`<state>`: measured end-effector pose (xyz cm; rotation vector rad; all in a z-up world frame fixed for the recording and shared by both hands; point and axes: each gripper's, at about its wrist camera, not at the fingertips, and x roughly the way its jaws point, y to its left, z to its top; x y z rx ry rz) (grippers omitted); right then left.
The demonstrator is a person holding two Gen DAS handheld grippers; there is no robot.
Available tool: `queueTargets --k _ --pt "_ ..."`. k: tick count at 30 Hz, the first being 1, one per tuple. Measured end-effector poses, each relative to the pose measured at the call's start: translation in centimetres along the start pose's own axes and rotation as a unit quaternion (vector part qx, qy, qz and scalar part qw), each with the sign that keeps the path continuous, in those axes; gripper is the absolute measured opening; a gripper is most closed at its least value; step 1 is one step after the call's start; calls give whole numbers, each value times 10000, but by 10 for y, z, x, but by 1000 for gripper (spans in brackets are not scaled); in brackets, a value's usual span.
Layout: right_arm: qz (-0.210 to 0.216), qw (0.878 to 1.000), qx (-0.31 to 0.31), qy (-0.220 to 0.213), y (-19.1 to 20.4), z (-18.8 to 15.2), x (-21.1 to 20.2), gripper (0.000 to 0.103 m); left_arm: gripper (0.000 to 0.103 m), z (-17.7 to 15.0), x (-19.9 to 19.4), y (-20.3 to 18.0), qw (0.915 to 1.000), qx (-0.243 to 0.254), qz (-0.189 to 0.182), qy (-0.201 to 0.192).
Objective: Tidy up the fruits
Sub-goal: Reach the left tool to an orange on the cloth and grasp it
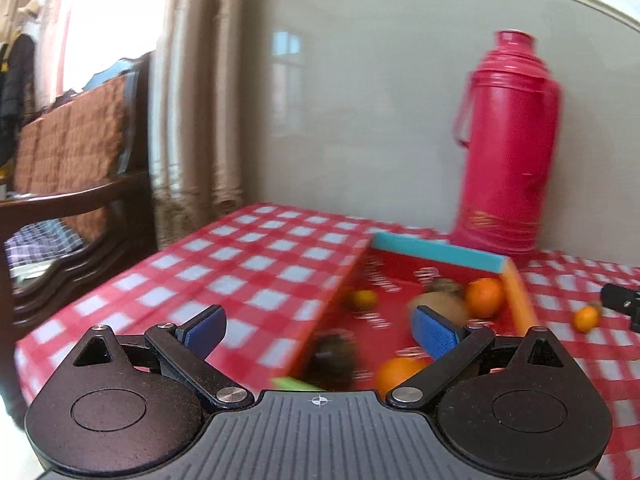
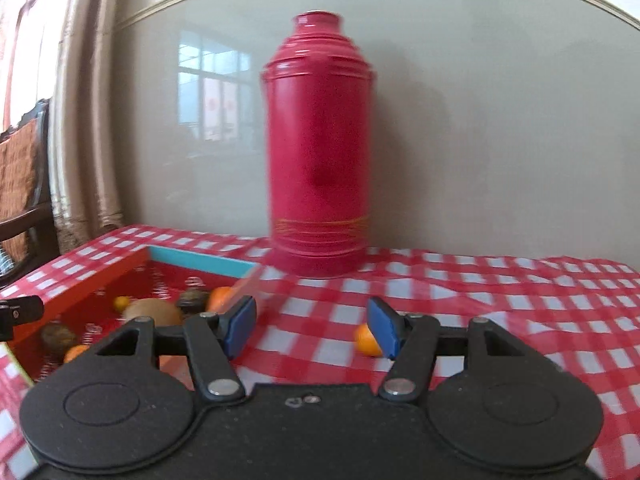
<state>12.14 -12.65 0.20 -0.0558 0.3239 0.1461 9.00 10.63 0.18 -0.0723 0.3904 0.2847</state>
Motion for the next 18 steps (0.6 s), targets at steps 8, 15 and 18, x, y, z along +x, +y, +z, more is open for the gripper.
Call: queueTargets --k 8,15,18 --pt "-572 9981 234 -8 -58 -7 -6 55 98 3 1 -80 9971 377 -645 -125" --pt "-925 9948 411 70 -100 -12 -5 55 98 3 10 -140 9922 627 -1080 -51" --pt "-1023 9935 489 143 -113 -14 0 55 98 2 20 -165 9895 757 -1232 46"
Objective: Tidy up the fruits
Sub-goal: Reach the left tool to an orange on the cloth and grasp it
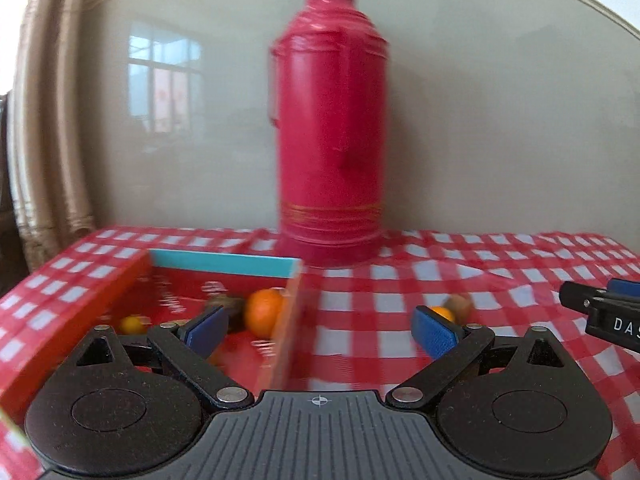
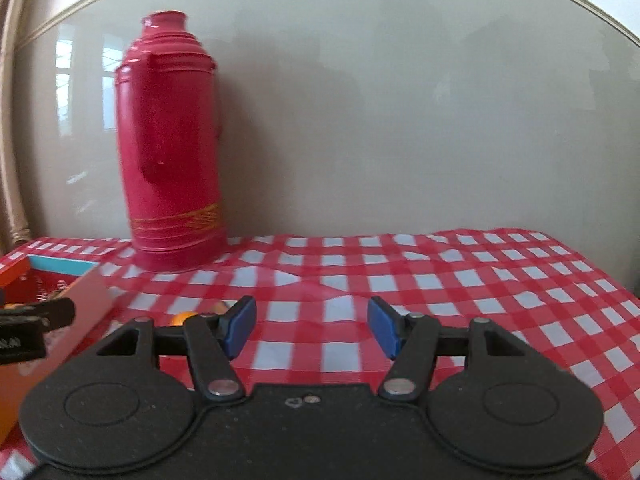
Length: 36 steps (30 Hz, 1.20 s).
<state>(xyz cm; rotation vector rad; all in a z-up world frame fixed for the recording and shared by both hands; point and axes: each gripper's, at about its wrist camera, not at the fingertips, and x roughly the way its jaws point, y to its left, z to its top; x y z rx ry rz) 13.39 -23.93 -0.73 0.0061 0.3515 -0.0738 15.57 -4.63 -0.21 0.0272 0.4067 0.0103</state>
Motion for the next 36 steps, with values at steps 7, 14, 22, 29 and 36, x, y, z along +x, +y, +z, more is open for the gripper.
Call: queueTargets --k 7,14,22,29,36 --pt "-156 9995 150 236 -21 3 26 55 85 1 40 -47 9983 356 -301 342" --pt "-249 9990 143 354 -35 1 39 55 68 2 71 -72 9955 549 -475 601" --pt "-290 9987 205 366 -45 1 41 55 58 -3 89 -81 9935 594 -553 803" --pt "-306 9986 235 357 -45 1 39 56 40 -2 92 -82 9924 604 -622 876" --pt "-257 9986 288 363 -42 1 38 56 33 -1 78 -79 9923 702 -604 828"
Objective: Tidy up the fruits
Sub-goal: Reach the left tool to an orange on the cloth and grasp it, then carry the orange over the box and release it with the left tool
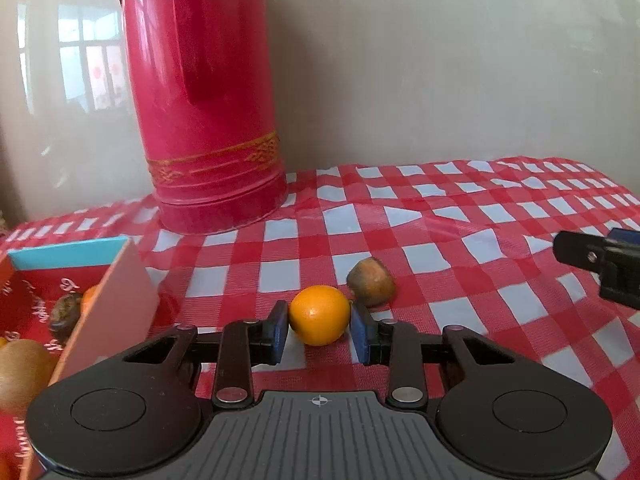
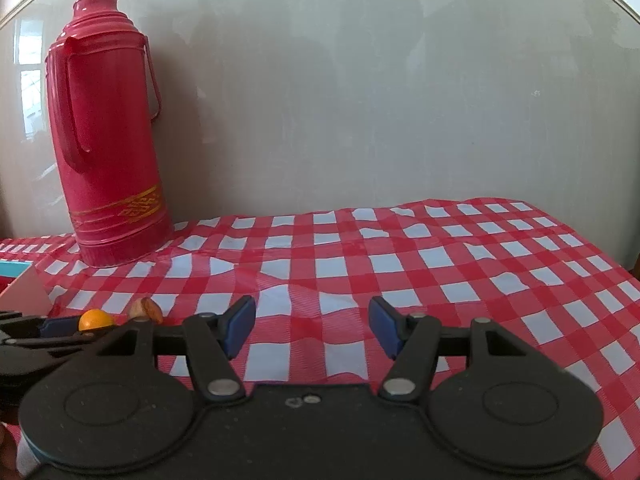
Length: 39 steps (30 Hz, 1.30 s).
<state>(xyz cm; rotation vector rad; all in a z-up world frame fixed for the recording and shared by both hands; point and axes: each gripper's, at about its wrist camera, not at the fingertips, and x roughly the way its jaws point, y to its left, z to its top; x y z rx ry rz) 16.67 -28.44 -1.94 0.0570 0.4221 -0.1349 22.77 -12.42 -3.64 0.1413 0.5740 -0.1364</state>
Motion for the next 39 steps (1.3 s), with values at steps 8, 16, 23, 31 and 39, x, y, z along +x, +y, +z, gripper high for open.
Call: queueTargets --k 8,16,23,31,39 --pt "390 9992 48 -79 20 1 -20 56 33 -10 -54 26 9992 -97 319 -207" --pt "624 9979 -157 -96 45 -10 -46 56 33 -27 -108 59 9956 -379 687 -505" --pt "732 9969 -242 -132 60 -15 -60 56 33 -47 -139 100 9888 -745 1128 -630" --pt "816 9959 -353 -155 73 -15 -68 56 33 -67 -152 146 9809 -1031 1562 -521" --pt "1096 9918 -632 -202 103 -18 -75 56 33 -76 -146 160 9785 -1167 1653 -404"
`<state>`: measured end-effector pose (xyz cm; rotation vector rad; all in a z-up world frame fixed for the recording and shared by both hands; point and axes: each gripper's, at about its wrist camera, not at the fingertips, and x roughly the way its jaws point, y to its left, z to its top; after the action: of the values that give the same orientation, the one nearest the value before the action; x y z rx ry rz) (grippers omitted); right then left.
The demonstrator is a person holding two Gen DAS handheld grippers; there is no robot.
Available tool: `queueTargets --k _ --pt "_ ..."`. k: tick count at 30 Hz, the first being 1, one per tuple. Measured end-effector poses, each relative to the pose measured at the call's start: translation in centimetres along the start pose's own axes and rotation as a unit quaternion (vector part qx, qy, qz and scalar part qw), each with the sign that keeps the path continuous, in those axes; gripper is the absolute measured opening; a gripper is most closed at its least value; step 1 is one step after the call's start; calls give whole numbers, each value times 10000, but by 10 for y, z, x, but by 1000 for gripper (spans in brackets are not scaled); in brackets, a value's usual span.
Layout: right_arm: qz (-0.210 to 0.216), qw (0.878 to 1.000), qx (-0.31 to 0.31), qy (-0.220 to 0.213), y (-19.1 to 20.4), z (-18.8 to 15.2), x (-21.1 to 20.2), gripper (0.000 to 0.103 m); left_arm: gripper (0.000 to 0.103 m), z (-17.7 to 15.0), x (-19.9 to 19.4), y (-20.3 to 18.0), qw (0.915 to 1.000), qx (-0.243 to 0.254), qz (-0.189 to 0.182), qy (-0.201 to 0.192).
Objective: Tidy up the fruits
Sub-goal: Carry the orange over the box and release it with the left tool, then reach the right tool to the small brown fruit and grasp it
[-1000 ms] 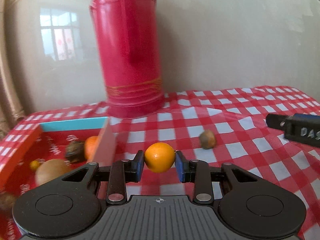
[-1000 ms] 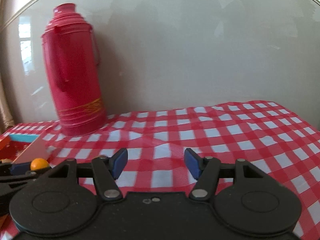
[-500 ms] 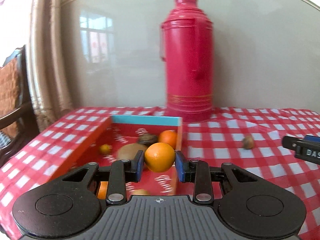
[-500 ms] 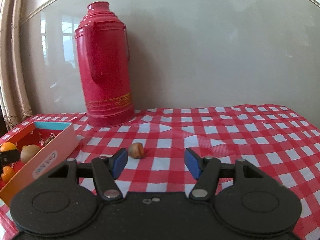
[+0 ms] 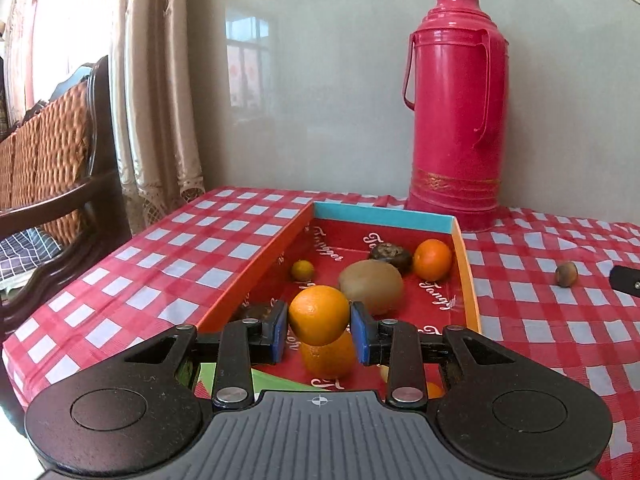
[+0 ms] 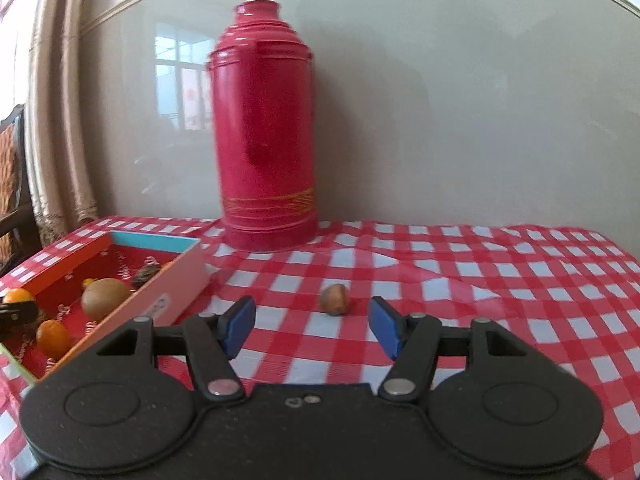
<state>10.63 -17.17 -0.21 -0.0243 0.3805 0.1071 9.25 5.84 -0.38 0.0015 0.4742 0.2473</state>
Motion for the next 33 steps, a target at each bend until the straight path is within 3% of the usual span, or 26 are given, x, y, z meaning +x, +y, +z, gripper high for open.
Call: queueTargets --k 1,3,5,6,10,16,25,33 --pt "20 10000 -27 -18 3 0 0 56 34 -1 1 -1 10000 11 -11 24" --pt "53 10000 -37 0 5 0 1 56 48 -3 1 -1 10000 45 -28 53" --pt "51 10000 -52 14 5 0 3 56 80 -4 -2 -3 9999 91 48 -32" --pt "46 10000 -58 24 5 0 3 56 83 -4 -4 -3 9998 96 124 -119" --pt "-8 9999 -79 81 2 -3 8 56 85 -1 -5 1 9997 8 130 -204" --pt "-97 9996 -197 185 -2 -7 22 56 96 0 -7 9 9990 92 269 -341" --pt "-129 9993 -259 242 1 -3 37 56 97 1 2 48 9975 -319 577 -271" --pt "-112 9988 -420 233 12 -1 46 56 99 -2 7 66 9963 -305 768 -226"
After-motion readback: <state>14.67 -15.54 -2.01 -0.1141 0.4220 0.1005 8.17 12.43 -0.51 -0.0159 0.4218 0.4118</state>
